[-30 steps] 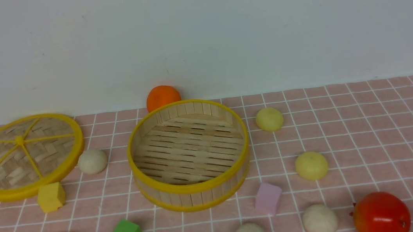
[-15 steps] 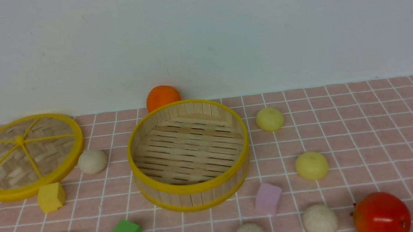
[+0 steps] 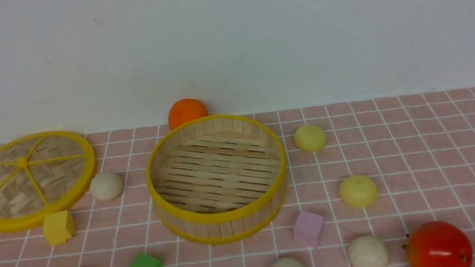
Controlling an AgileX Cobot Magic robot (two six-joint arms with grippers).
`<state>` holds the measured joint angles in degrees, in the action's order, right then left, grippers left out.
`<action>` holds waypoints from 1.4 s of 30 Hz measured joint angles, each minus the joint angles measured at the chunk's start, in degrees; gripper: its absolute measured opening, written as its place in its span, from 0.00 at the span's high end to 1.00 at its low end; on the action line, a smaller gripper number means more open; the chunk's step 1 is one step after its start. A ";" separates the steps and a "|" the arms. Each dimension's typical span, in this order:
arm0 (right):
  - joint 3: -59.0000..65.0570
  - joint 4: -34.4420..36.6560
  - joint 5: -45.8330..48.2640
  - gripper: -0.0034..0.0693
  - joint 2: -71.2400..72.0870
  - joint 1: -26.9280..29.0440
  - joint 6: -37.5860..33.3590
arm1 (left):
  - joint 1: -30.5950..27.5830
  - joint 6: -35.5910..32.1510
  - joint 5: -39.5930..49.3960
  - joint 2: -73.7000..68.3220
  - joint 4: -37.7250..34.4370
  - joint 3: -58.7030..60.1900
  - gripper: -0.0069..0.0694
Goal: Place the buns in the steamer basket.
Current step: Use the left arm to grab a steamed stuffed bun
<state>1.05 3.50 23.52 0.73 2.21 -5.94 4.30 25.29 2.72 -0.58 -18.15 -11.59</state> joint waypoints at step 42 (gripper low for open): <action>0.00 0.00 0.05 0.62 0.00 0.00 0.00 | 0.00 -1.08 42.03 -93.89 17.80 -43.62 0.59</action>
<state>1.05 3.50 23.57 0.73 2.21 -5.94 4.30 24.22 44.75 -94.47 -0.35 -55.21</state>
